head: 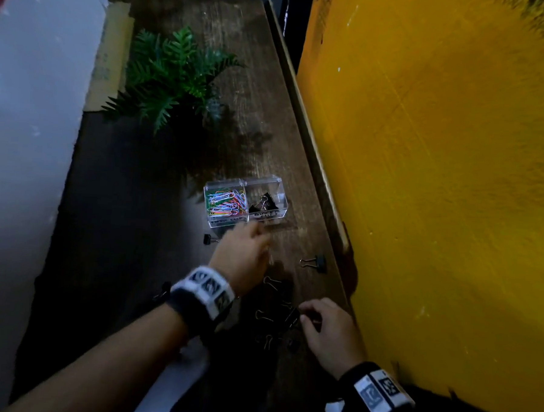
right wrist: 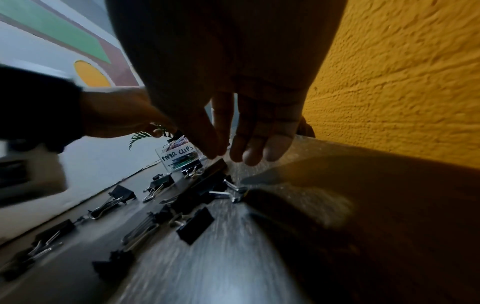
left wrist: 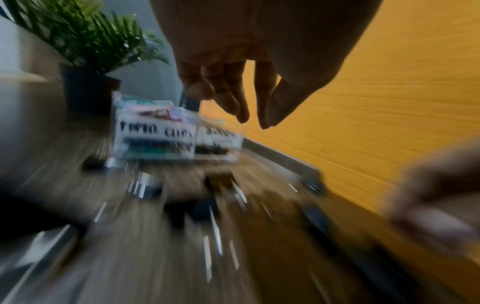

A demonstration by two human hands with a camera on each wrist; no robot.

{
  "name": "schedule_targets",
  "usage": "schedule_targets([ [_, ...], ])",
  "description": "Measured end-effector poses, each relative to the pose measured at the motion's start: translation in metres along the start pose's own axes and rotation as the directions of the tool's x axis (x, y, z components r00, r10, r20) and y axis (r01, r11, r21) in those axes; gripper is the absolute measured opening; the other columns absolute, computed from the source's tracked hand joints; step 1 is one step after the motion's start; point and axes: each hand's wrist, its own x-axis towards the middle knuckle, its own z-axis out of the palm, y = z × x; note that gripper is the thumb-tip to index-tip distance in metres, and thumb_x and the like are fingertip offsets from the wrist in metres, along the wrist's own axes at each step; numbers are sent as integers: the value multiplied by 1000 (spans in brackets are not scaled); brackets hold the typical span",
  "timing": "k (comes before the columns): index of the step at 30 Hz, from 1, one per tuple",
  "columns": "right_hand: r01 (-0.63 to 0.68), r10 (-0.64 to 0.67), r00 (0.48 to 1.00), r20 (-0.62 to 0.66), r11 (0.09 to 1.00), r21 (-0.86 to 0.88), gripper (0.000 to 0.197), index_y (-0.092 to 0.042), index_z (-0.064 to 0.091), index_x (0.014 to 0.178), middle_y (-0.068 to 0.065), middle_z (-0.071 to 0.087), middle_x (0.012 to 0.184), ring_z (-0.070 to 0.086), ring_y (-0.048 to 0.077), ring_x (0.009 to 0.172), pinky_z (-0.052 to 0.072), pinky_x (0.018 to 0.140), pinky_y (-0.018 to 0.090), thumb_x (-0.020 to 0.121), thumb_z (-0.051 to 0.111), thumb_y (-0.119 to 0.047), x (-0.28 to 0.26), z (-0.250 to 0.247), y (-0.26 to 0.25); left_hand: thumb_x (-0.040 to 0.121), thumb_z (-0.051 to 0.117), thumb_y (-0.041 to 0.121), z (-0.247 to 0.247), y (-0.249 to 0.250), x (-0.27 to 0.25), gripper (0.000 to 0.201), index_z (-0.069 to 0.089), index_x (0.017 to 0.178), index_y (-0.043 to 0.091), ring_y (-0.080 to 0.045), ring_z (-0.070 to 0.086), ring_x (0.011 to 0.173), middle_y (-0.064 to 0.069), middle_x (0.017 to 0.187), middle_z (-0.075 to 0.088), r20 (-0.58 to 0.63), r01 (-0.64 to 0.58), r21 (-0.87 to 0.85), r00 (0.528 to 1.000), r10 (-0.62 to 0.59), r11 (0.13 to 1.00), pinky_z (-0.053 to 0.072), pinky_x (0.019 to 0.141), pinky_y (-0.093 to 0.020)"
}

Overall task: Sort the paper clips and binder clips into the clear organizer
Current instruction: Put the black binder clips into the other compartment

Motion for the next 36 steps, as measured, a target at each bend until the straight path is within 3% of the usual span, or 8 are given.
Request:
schedule_targets([
  [7,108,-108,994,3,992,-70,21,-27,62,107,-14,54,102,52,2,95,48,81,22,86,62,-23,-1,6,-2,74,48,37,40,26,-103,33,60,105,34,-14,58,87,7,106,61,291,-212,-17,934,207,977,51,68,-25],
  [15,153,-136,986,100,971,-185,30,-34,55,117,-17,49,112,44,-3,101,37,81,11,88,59,-37,-10,13,-9,69,38,40,44,23,-118,44,70,98,35,-15,45,99,7,115,63,431,-251,152,887,164,956,51,65,-26],
  [19,133,-120,990,71,967,-219,31,-32,53,118,-15,50,114,43,-1,102,34,81,12,89,58,-41,-11,17,-8,69,49,44,41,20,-123,36,67,99,35,-14,54,93,8,110,63,406,-223,164,903,141,961,51,64,-27],
  [24,108,-101,994,41,966,-237,28,-31,53,114,-14,49,112,43,1,99,36,78,13,87,61,-35,-12,20,-7,72,40,43,34,28,-107,34,58,98,30,-14,60,78,6,96,64,380,-173,179,920,94,969,50,59,-26],
  [26,106,-98,994,43,967,-234,26,-32,53,112,-14,49,110,43,0,97,37,79,14,87,61,-33,-13,20,-6,74,38,44,34,32,-95,38,60,101,28,-15,63,81,4,98,64,382,-178,200,920,91,964,52,63,-28],
  [28,103,-95,994,44,970,-222,24,-32,53,109,-14,49,108,42,0,95,37,77,13,87,61,-32,-14,20,-5,82,40,40,35,34,-86,39,59,111,22,-22,60,96,-3,111,60,437,-187,200,896,83,962,52,78,-34],
  [31,99,-93,995,38,974,-203,20,-32,53,105,-15,48,103,42,0,93,35,74,12,86,60,-32,-16,21,-1,92,46,35,35,36,-78,40,48,127,16,-26,46,115,-8,127,48,501,-180,186,863,65,966,39,97,-37],
  [36,89,-83,996,41,979,-185,24,-32,53,108,-15,48,106,44,1,98,40,82,16,85,59,-32,-17,21,6,91,40,34,31,32,-55,33,56,114,17,-25,54,102,-6,112,55,423,-226,133,893,151,965,45,87,-36],
])
